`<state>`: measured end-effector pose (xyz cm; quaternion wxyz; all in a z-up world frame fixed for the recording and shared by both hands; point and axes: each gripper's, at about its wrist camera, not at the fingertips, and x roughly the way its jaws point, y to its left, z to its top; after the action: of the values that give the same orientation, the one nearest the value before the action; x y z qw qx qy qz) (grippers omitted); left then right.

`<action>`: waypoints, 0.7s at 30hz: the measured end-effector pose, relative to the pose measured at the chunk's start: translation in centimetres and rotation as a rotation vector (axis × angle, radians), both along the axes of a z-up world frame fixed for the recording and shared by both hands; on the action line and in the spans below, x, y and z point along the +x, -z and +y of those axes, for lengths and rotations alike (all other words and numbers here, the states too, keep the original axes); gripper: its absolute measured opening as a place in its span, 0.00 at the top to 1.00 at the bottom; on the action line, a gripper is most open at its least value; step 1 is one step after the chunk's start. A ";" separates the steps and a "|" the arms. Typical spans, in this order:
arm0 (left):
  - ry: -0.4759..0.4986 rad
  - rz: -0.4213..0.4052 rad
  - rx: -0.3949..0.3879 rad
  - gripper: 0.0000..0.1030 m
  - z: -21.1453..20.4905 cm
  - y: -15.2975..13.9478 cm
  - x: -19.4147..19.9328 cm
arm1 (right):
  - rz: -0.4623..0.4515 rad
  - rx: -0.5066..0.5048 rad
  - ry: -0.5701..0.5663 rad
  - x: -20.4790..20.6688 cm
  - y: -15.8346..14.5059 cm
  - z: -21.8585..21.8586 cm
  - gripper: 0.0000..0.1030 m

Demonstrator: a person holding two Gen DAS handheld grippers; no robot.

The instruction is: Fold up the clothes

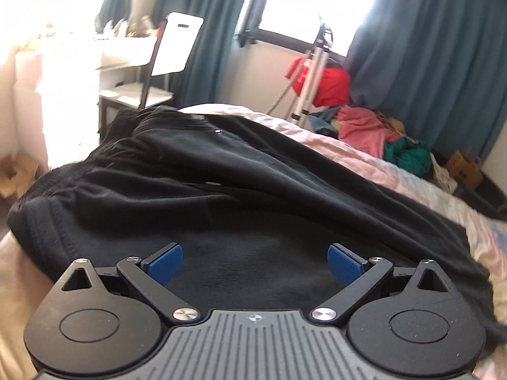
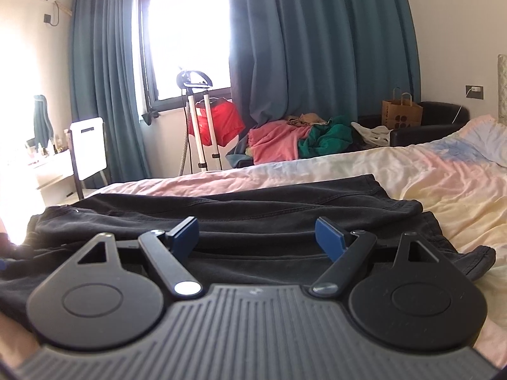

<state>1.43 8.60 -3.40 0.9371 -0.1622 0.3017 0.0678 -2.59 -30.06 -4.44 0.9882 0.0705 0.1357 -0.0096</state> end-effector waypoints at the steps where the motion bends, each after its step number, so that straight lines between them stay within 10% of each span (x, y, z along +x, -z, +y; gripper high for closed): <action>1: -0.020 0.003 -0.024 0.04 0.7 0.0 -0.1 | -0.003 0.002 0.003 0.0 0.0 0.0 0.20; 21: -0.265 0.122 -0.181 0.04 12.9 -1.0 0.8 | 0.069 0.114 0.017 1.1 0.6 -1.6 0.38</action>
<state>2.18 21.51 -2.44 0.8814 -0.2798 0.3389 0.1729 -1.51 -31.70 -5.01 0.9772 0.1272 0.1696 -0.0129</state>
